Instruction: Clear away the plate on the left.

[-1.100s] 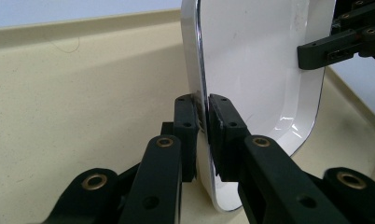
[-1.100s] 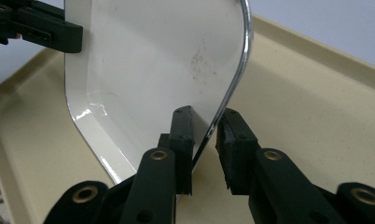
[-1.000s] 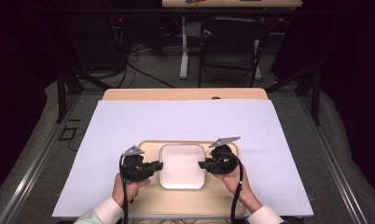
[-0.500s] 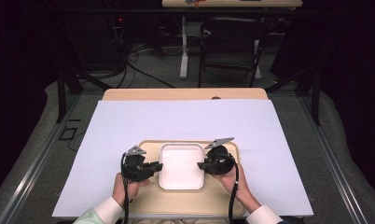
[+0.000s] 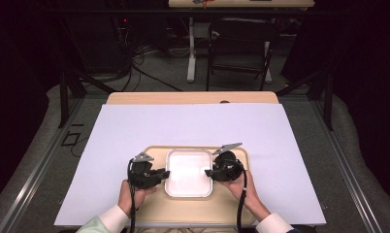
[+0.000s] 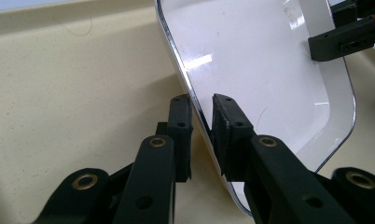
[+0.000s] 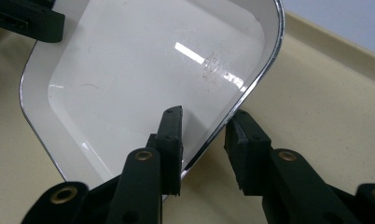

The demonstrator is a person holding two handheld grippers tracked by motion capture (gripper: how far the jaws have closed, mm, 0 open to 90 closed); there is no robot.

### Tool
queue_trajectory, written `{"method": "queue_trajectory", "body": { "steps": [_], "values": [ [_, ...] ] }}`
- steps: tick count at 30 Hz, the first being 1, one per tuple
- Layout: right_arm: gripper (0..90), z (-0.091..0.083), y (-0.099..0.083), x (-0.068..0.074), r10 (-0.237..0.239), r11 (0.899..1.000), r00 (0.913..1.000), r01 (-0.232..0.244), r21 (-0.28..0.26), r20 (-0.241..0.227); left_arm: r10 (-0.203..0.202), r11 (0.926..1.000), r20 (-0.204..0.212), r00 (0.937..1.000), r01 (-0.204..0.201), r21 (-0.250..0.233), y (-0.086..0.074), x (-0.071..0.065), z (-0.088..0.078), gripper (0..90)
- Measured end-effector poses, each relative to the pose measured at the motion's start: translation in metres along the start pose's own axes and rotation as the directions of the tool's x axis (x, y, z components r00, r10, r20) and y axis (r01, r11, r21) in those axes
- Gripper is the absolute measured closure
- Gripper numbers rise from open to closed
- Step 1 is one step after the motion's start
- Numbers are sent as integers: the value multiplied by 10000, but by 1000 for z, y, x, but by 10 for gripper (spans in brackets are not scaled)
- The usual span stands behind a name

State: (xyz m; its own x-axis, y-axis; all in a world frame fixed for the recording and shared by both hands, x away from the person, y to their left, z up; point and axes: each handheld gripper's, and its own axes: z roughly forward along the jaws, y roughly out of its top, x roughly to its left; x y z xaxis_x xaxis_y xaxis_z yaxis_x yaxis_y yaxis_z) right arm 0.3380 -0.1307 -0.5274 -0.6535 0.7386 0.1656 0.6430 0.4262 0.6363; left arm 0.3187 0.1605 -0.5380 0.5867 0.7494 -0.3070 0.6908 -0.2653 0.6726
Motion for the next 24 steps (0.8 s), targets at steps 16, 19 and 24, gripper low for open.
{"method": "queue_trajectory", "body": {
  "steps": [16,19,24],
  "values": [
    [659,7,0,-2,-183,9993,9984,164,341,534,-73,9995,-41,10000,75,314,-1,2,6,758],
    [665,8,0,-2,-135,9992,9981,112,374,596,-60,9993,-53,10000,62,361,-1,2,7,751],
    [665,9,1,-5,-176,9991,9979,151,406,631,-53,9991,-94,9999,57,416,0,2,10,744]
  ]
}}
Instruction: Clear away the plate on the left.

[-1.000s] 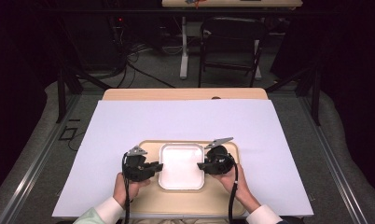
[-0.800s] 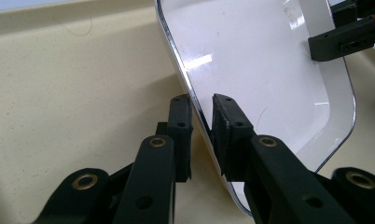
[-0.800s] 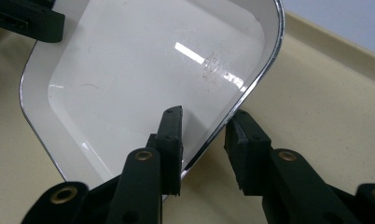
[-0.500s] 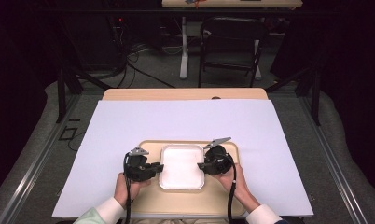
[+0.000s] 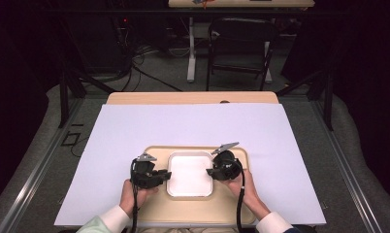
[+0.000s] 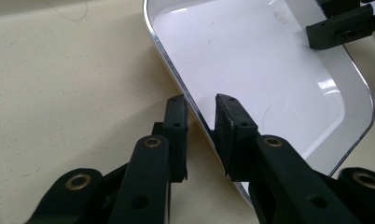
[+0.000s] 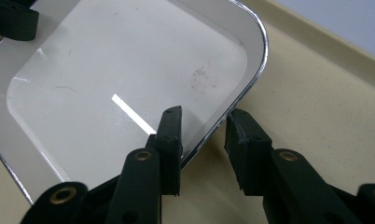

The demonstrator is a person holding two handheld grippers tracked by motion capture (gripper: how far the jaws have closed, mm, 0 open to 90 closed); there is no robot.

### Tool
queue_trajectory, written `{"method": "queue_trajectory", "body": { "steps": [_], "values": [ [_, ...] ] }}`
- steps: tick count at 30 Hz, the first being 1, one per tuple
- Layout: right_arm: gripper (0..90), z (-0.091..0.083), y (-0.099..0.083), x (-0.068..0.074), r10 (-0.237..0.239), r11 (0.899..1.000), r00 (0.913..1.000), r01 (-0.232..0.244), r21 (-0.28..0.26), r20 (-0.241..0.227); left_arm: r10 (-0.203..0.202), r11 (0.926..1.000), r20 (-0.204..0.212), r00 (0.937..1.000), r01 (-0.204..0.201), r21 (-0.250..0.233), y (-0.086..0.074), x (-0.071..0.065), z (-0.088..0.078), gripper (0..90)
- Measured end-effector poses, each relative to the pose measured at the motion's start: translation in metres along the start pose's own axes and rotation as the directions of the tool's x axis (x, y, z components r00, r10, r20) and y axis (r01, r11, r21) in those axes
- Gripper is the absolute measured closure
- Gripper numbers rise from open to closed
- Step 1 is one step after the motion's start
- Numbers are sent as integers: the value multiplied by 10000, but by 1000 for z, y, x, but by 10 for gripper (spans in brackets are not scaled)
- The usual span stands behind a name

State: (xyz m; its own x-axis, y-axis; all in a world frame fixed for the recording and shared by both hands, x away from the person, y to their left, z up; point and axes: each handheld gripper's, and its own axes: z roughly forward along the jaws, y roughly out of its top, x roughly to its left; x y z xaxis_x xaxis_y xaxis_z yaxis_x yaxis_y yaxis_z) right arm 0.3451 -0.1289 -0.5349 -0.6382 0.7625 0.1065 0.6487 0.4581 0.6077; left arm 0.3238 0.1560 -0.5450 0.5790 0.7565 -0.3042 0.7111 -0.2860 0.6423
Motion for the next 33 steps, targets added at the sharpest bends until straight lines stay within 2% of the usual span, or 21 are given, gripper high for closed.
{"method": "queue_trajectory", "body": {
  "steps": [16,22,25,29,33],
  "values": [
    [653,5,-1,-2,-53,9999,10000,52,163,46,-15,9998,-63,10000,16,187,0,1,5,726],
    [650,7,-1,-1,63,9997,9999,-65,214,108,-11,9997,-121,9999,14,226,0,1,7,717],
    [646,8,-2,-1,-25,9996,9999,22,267,133,78,9992,-117,9999,-73,381,0,1,7,711],
    [645,8,-2,-1,-72,9997,9999,69,235,142,63,9996,-170,9998,-58,278,-1,0,8,709],
    [644,8,-2,0,-118,9997,9998,114,198,188,311,9989,-320,9990,-299,373,-1,-2,9,701]
  ]
}}
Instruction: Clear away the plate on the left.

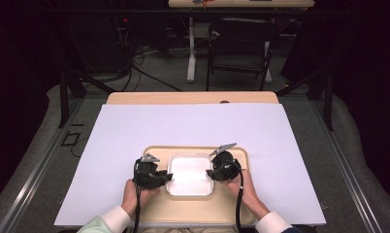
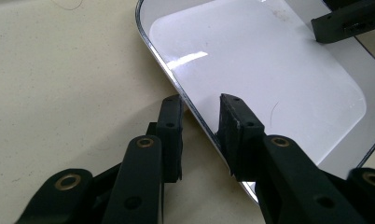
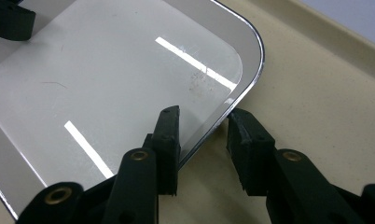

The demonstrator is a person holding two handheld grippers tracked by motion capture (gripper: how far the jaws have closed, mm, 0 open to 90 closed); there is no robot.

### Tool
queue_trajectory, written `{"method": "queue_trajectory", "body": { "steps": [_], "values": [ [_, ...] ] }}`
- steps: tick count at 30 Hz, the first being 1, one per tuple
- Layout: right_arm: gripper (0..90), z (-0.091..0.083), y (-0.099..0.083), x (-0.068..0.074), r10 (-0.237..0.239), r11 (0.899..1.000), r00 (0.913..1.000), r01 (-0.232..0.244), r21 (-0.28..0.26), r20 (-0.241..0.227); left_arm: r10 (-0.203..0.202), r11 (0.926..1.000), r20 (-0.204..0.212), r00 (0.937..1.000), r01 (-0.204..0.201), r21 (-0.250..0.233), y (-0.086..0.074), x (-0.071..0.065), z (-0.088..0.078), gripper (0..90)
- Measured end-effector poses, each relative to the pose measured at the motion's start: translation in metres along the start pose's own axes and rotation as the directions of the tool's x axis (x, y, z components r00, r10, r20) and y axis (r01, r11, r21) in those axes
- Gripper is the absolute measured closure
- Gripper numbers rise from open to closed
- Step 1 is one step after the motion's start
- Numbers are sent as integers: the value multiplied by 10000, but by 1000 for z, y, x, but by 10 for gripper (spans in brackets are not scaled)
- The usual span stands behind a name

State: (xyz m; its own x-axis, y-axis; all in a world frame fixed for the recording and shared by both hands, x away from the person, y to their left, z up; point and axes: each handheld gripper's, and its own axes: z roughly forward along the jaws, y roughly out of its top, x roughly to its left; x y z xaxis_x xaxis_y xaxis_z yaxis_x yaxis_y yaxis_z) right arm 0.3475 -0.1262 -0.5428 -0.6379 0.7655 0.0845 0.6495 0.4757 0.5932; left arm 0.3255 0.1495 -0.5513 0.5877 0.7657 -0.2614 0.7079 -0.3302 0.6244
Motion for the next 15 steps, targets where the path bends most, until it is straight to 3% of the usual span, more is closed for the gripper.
{"method": "queue_trajectory", "body": {
  "steps": [5,7,9,15],
  "values": [
    [640,0,0,0,-65,10000,10000,65,18,33,-78,9999,86,9999,79,-134,-1,1,0,698],
    [632,0,0,0,-167,9999,9998,167,-15,72,105,9998,57,9999,-104,-159,-1,1,0,689],
    [613,-1,0,1,-202,9998,9997,203,-46,117,87,9998,120,9999,-85,-176,0,2,0,631],
    [346,-10,2,2,-384,9978,9990,394,-532,208,261,9984,-65,9996,-264,-503,4,3,-9,429]
  ]
}}
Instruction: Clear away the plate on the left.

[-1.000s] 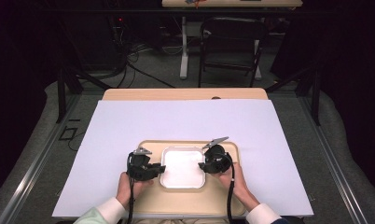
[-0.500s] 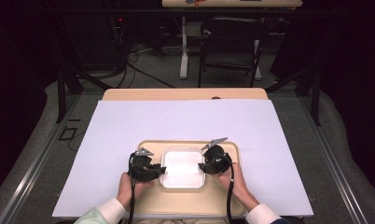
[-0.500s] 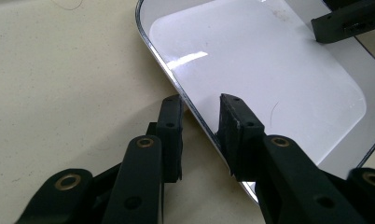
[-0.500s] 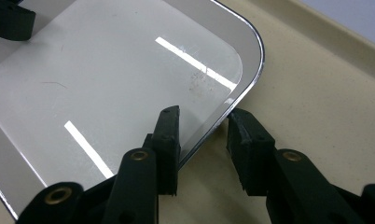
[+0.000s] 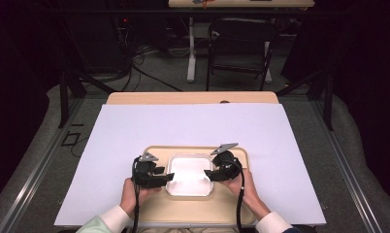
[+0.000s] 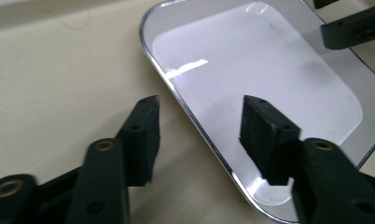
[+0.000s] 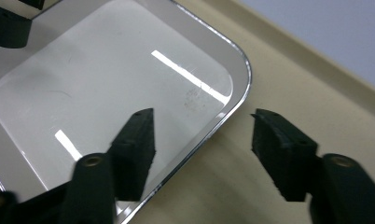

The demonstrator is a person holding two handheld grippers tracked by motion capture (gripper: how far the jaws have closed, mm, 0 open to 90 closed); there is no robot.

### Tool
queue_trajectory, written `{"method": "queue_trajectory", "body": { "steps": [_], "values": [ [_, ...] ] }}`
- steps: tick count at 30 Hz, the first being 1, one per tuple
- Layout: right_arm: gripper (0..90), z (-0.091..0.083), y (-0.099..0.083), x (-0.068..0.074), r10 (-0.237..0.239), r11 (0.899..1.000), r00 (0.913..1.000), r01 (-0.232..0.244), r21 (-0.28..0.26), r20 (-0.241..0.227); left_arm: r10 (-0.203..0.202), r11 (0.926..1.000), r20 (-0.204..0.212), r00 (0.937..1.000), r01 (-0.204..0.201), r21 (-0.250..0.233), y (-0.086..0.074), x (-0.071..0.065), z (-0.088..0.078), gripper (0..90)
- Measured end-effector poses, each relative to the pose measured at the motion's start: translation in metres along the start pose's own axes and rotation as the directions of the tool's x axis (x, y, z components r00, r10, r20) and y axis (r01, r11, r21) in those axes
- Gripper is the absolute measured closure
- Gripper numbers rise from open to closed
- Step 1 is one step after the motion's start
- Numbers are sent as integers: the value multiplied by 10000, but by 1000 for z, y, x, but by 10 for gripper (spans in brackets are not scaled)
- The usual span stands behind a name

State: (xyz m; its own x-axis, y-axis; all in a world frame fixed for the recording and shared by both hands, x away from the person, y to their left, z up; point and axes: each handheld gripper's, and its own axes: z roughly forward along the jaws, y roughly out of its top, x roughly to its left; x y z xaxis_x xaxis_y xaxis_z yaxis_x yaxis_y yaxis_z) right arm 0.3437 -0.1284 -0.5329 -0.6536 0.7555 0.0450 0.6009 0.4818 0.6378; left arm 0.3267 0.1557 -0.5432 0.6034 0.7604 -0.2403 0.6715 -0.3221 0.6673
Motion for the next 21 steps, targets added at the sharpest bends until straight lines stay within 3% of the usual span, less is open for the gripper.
{"method": "queue_trajectory", "body": {
  "steps": [6,11,17,21],
  "values": [
    [165,-18,3,0,-236,9949,9995,254,-975,198,545,9970,-237,9982,-557,-542,6,-2,-17,270],
    [92,-38,4,2,-555,9828,9972,633,-1736,492,1179,9873,-489,9918,-1224,-1012,10,-7,-34,165],
    [31,-62,2,6,-856,9621,9931,1032,-2526,799,1646,9735,-750,9835,-1742,-1479,13,-14,-52,120],
    [0,-77,-1,10,-1019,9533,9899,1254,-2749,980,1932,9648,-931,9767,-2064,-1629,13,-17,-61,96]
  ]
}}
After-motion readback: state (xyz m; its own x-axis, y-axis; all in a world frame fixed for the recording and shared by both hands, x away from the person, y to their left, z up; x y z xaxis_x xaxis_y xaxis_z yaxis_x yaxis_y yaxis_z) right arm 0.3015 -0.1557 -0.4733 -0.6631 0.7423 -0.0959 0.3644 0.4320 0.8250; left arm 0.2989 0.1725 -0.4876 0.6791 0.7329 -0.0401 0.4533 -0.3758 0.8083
